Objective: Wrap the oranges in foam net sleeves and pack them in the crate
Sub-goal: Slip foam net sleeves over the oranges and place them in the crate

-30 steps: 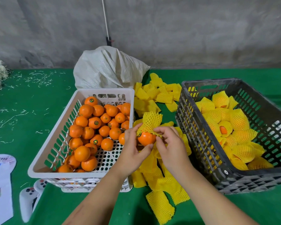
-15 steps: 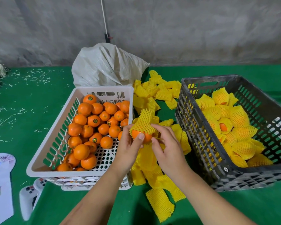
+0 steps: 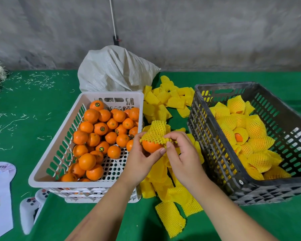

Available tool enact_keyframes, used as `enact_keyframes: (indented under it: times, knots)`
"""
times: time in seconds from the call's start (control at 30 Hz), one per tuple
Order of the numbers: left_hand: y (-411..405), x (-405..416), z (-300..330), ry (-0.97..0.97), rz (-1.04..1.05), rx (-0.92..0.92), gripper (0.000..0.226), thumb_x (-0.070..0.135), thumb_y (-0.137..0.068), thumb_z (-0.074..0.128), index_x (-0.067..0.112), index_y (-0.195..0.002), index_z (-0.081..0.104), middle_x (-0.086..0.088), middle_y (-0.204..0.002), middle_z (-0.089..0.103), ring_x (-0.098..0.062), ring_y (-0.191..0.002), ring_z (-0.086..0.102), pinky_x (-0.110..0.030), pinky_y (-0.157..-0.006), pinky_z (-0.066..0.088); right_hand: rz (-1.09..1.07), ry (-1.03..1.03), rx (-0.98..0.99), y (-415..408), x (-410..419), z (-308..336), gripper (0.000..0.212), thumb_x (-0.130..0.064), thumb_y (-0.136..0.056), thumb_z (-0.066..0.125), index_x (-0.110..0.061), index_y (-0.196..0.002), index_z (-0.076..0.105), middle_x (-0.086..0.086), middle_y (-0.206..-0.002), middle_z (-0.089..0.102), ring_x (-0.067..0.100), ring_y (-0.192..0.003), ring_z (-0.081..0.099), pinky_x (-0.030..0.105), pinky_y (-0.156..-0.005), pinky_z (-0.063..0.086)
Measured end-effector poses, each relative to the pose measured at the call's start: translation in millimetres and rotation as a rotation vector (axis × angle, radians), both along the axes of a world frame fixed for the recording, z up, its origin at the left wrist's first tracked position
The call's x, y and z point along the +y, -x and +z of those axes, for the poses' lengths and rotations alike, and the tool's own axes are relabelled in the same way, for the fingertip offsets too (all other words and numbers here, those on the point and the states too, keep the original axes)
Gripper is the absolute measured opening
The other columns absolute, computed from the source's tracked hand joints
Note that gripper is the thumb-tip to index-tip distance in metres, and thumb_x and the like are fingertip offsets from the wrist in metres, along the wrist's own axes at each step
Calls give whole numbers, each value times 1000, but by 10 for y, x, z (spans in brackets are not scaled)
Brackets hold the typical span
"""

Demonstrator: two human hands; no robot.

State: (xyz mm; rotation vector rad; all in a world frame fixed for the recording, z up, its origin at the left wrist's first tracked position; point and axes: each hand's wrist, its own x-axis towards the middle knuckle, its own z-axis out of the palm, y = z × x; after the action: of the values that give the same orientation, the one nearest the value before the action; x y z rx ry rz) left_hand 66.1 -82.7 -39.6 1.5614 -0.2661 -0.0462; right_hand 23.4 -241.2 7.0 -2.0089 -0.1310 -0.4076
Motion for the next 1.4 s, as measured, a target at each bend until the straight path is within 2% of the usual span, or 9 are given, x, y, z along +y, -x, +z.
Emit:
enact_keyframes:
  times: [0.17,0.27,0.4,0.67,0.9,1.03,1.23,1.33,1.4]
  knots:
    - [-12,41,-65,-157,-197,-16,83,46,-97,72,40,-159,18,13,-139,61,-18,-128,63,-55,-106,53,47,6,86,-88,-45,-67,53,-38,-86,80,-29,-132,56,-17,-126,48,3,-121,50,29,-97,50]
    - [-24,28,-52,-113,-214,-15,78,42,-100,72,33,-162,26,5,-146,59,-23,-135,59,-59,-111,47,34,22,35,-97,-110,-60,46,-41,-89,75,-30,-131,60,-20,-126,52,2,-123,51,17,-96,47]
    - [-42,-8,-77,-75,-111,-37,68,43,-93,81,31,-150,45,1,-137,66,-25,-124,66,-53,-104,55,-62,161,-109,-72,-188,-31,26,-22,-101,61,-19,-126,67,-14,-119,60,4,-112,57,26,-89,53]
    - [-43,-5,-12,79,137,12,54,60,-87,75,30,-126,54,6,-107,72,-13,-93,70,-31,-74,57,14,230,-198,58,100,-130,44,-5,-96,65,-18,-138,59,-4,-125,56,9,-112,57,33,-87,55]
    - [-25,6,-36,33,-58,-38,61,38,-96,76,31,-148,45,0,-127,67,-22,-118,67,-41,-97,55,-30,158,-218,-5,20,-130,44,-4,-99,52,-20,-140,61,-6,-121,55,9,-113,57,39,-86,57]
    - [-62,3,-61,-29,45,-132,63,19,-93,80,33,-144,45,8,-128,67,-17,-117,68,-26,-94,56,1,254,-324,46,52,-128,35,-13,-100,50,-18,-131,65,-5,-120,59,14,-113,58,37,-88,55]
    - [-68,52,-92,-101,134,-165,88,23,-78,90,46,-140,33,28,-136,47,-1,-128,54,-27,-100,52,-12,-423,305,186,259,-164,88,-72,-73,68,-59,-146,20,-15,-144,40,-5,-120,52,12,-82,51]
    - [-44,55,-99,-201,134,-201,100,27,-87,85,50,-159,18,49,-149,31,17,-140,37,-5,-102,41,115,-628,556,94,302,-159,115,-76,-57,81,-54,-152,20,-15,-152,44,11,-131,54,35,-101,53]
    - [-11,54,-78,-255,138,-212,99,34,-91,78,56,-162,11,41,-157,33,12,-144,38,-12,-106,44,114,-608,551,45,342,-128,98,-57,-69,83,-40,-153,36,-13,-146,55,13,-130,57,45,-108,50]
